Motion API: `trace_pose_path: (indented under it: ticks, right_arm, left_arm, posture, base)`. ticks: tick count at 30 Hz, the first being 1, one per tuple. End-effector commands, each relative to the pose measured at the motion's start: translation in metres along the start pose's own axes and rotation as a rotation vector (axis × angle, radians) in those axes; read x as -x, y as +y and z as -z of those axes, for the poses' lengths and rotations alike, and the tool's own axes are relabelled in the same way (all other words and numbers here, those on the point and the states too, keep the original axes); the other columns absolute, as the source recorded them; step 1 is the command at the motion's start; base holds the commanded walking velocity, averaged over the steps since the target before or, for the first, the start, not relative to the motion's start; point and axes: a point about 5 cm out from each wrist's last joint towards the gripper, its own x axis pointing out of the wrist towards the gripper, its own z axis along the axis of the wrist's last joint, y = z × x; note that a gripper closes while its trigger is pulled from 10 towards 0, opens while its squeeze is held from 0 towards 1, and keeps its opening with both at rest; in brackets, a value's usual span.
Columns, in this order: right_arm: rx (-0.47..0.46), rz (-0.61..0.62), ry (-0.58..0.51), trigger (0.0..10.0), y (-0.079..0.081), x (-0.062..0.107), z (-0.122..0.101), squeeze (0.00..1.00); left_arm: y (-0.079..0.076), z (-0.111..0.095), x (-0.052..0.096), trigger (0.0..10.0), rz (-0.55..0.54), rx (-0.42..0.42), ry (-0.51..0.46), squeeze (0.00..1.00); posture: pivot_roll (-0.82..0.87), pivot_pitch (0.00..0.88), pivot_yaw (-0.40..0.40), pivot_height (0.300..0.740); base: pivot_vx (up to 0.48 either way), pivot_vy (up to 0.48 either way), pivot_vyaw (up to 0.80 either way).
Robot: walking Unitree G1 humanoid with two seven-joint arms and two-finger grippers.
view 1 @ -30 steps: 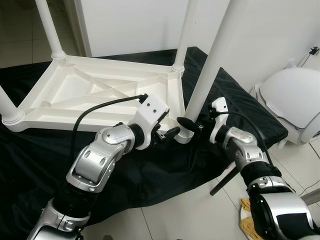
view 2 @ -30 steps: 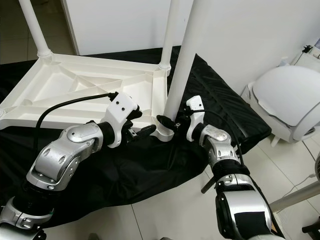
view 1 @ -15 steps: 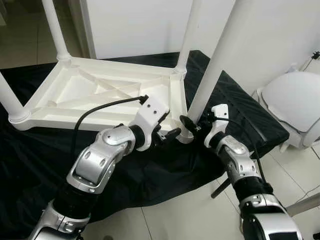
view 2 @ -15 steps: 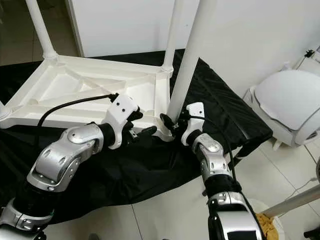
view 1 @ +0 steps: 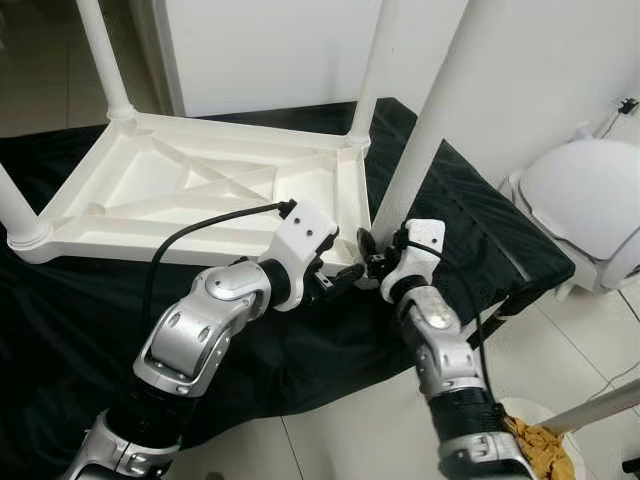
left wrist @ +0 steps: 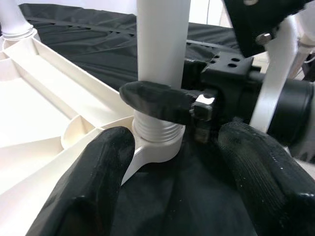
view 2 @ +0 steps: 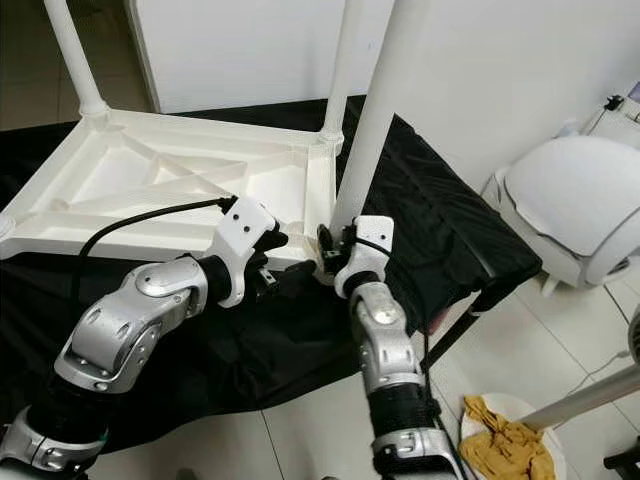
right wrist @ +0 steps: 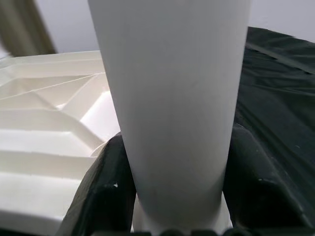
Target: Building children table
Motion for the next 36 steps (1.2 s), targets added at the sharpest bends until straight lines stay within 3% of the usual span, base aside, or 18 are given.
trace_pose_path:
  ticks: [1, 3, 4, 7, 8, 9, 10, 16, 20, 21, 23, 29, 36]
  right_arm:
    - [-0.027, 0.064, 0.077, 0.0, -0.004, 0.006, 0.014, 0.00]
    - [-0.036, 0.057, 0.085, 0.0, -0.003, 0.005, 0.014, 0.00]
    - [-0.036, 0.058, 0.087, 10.0, -0.003, 0.006, 0.014, 0.00]
    - [-0.027, 0.039, 0.092, 10.0, -0.007, 0.005, 0.013, 0.00]
    - [-0.021, 0.031, 0.094, 10.0, -0.010, 0.005, 0.012, 0.14]
    - [-0.021, 0.031, 0.094, 10.0, -0.010, 0.005, 0.012, 0.14]
    - [-0.019, 0.022, 0.093, 10.0, -0.013, 0.005, 0.011, 1.00]
    - [-0.009, -0.029, 0.095, 10.0, -0.017, 0.004, 0.008, 1.00]
    - [-0.025, -0.174, 0.067, 10.0, -0.021, 0.003, -0.004, 1.00]
    - [-0.016, -0.220, 0.053, 10.0, -0.023, 0.002, -0.009, 0.00]
    - [0.026, -0.314, 0.039, 10.0, -0.029, -0.001, -0.017, 0.00]
    - [0.134, -0.447, 0.068, 10.0, -0.041, -0.007, -0.018, 0.00]
    - [0.182, -0.594, 0.141, 10.0, -0.046, -0.012, -0.011, 0.00]
  left_arm:
    - [-0.005, 0.000, 0.000, 10.0, 0.029, 0.007, -0.011, 0.00]
    - [-0.004, 0.000, 0.001, 10.0, 0.029, 0.006, -0.009, 0.00]
    - [-0.004, 0.000, 0.001, 10.0, 0.029, 0.006, -0.008, 0.00]
    - [-0.003, 0.000, 0.002, 10.0, 0.028, 0.001, -0.004, 0.00]
    - [-0.003, 0.000, 0.002, 10.0, 0.027, -0.001, -0.003, 0.00]
    - [-0.003, 0.000, 0.002, 10.0, 0.027, -0.001, -0.003, 0.00]
    - [-0.002, 0.000, 0.002, 10.0, 0.027, -0.002, -0.003, 0.00]
    - [-0.002, 0.001, 0.003, 10.0, 0.025, -0.001, -0.002, 0.00]
    - [-0.003, 0.001, 0.003, 10.0, 0.019, 0.006, -0.005, 0.00]
    - [-0.003, 0.001, 0.004, 10.0, 0.019, 0.006, -0.005, 0.00]
    - [-0.004, 0.000, 0.004, 10.0, 0.022, 0.005, -0.006, 0.00]
    - [-0.004, 0.000, 0.004, 10.0, 0.027, -0.001, -0.002, 0.00]
    - [-0.005, 0.000, 0.006, 10.0, 0.023, -0.003, 0.000, 0.00]
  posture:
    - [-0.07, 0.034, -0.051, 0.740]
    - [-0.07, 0.030, -0.048, 0.740]
    - [-0.07, 0.030, -0.048, 0.740]
    - [-0.07, 0.030, -0.046, 0.740]
    - [-0.07, 0.030, -0.046, 0.740]
    - [-0.07, 0.030, -0.046, 0.740]
    - [-0.07, 0.029, -0.046, 0.740]
    - [-0.07, 0.026, -0.050, 0.740]
    - [-0.06, 0.023, -0.049, 0.740]
    - [-0.06, 0.024, -0.048, 0.740]
    - [-0.06, 0.025, -0.050, 0.740]
    - [-0.05, 0.022, -0.054, 0.740]
    - [-0.03, 0.016, -0.061, 0.740]
  base:
    - [0.000, 0.000, 0.00]
    - [0.000, 0.000, 0.00]
    - [0.000, 0.000, 0.00]
    - [0.000, 0.000, 0.00]
    - [0.000, 0.000, 0.00]
    - [0.000, 0.000, 0.00]
    - [0.000, 0.000, 0.00]
    - [0.000, 0.000, 0.00]
    - [0.000, 0.000, 0.00]
    - [0.000, 0.000, 0.00]
    - [0.000, 0.000, 0.00]
    - [0.000, 0.000, 0.00]
    - [0.000, 0.000, 0.00]
